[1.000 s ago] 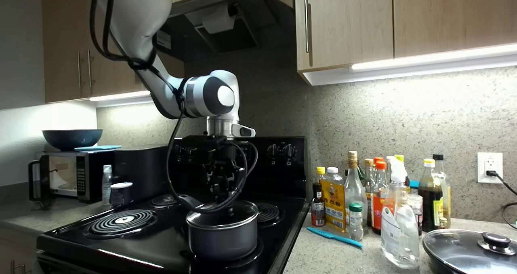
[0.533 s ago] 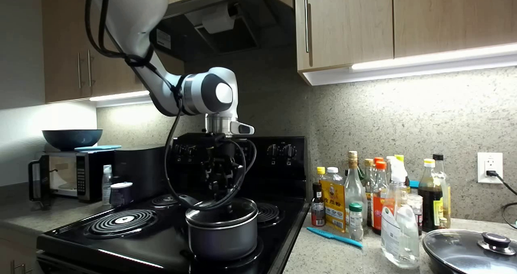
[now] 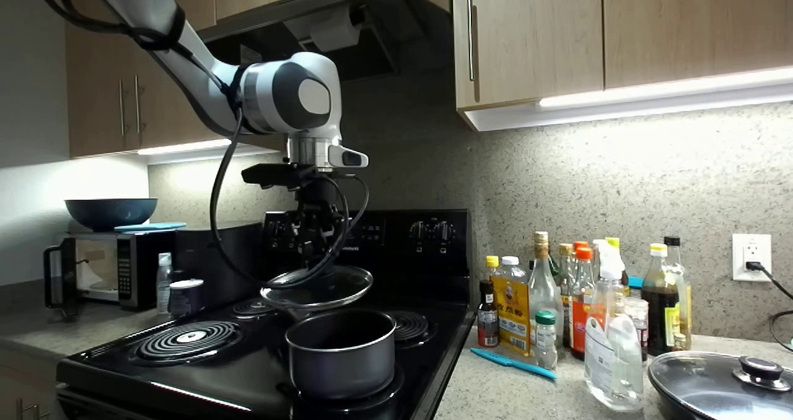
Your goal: Remove the lid from the pot
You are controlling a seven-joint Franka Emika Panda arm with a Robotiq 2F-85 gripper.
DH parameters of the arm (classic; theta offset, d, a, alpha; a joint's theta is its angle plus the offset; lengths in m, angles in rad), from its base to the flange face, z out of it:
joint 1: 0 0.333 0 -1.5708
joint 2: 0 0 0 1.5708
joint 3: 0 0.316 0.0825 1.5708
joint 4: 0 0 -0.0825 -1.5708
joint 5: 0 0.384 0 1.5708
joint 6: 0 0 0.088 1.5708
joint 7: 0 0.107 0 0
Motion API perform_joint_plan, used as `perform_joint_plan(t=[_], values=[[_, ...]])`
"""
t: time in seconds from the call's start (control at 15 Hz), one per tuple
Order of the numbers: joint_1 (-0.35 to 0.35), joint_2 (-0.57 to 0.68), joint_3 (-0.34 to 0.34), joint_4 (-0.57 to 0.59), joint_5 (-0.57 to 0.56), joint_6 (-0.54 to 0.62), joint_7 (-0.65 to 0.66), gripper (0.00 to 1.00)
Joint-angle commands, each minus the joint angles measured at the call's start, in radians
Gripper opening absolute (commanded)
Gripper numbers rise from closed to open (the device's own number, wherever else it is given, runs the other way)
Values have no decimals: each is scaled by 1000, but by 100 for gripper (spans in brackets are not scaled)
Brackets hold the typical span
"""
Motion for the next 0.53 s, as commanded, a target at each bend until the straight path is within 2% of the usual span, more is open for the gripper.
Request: perform_joint_plan(t=[0.0, 0.07, 0.27, 0.47], values=[[-10, -1, 9, -2, 3, -3, -2, 48], [-9, 0, 9, -3, 3, -2, -2, 23], [-33, -15, 1, -12, -12, 46, 33, 23], [-83, -44, -35, -21, 4, 84, 75, 23]])
